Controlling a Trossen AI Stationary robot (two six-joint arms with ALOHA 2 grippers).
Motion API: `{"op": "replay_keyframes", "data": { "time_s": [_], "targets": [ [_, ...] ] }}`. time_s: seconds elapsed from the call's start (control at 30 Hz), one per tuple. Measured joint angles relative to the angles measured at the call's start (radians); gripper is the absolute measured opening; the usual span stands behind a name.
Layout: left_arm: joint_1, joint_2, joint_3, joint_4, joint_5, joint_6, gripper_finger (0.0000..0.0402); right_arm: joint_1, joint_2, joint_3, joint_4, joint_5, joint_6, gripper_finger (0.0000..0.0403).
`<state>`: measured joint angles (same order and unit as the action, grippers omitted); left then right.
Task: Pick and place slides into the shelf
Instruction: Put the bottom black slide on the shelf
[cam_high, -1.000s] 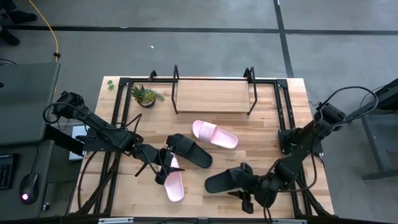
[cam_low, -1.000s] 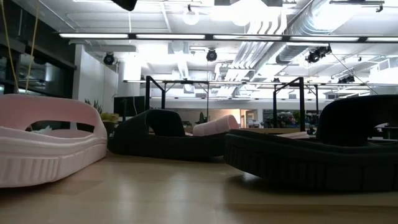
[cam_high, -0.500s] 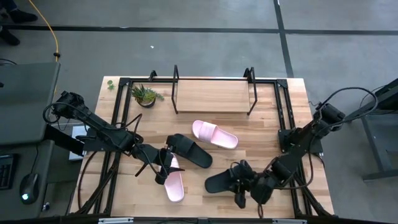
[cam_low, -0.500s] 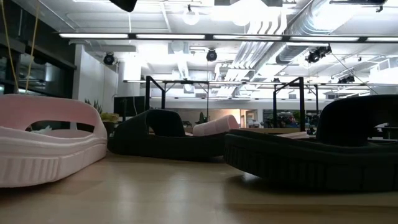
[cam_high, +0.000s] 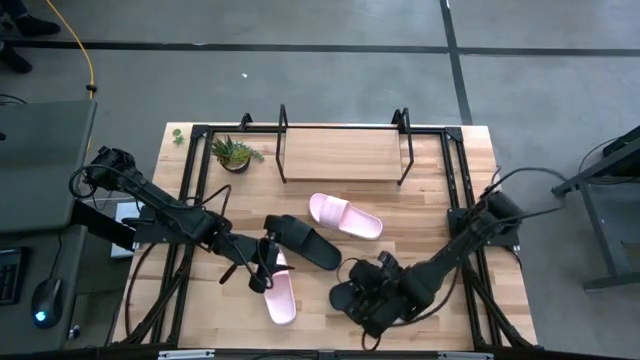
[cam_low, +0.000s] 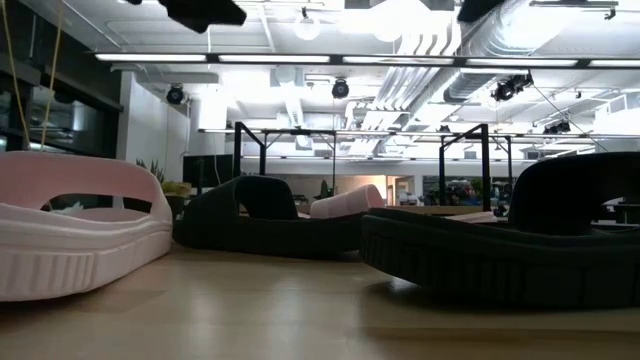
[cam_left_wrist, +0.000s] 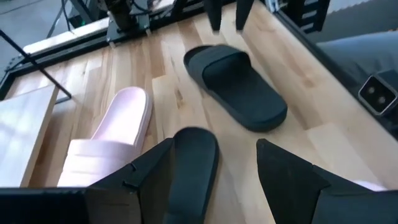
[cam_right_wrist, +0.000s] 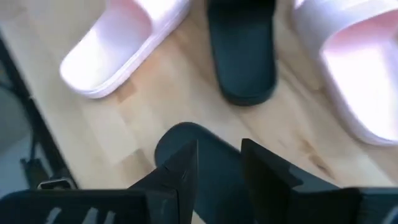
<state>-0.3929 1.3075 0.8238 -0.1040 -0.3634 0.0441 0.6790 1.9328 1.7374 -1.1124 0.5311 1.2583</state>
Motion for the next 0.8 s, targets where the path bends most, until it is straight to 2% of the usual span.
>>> {"op": "replay_keyframes", "data": {
  "time_s": [0.17, 0.27, 0.43, 0.8],
  "targets": [
    [0.0, -0.003, 0.0, -0.04, 0.0, 0.0, 0.0211, 0.001, 0.171, 0.302, -0.362, 0.006, 0.11, 0.0115],
    [0.0, -0.004, 0.0, -0.054, -0.008, 0.0, 0.0211, -0.001, 0.257, 0.424, -0.464, -0.028, 0.153, 0.0115],
    [0.0, -0.015, -0.001, -0.109, -0.014, -0.035, 0.0211, -0.017, 0.331, 0.509, -0.445, -0.092, 0.123, 0.0115],
    [0.0, -0.03, 0.0, -0.242, 0.002, -0.165, 0.0211, -0.026, 0.365, 0.507, -0.458, -0.2, 0.277, 0.0115]
  ]
}}
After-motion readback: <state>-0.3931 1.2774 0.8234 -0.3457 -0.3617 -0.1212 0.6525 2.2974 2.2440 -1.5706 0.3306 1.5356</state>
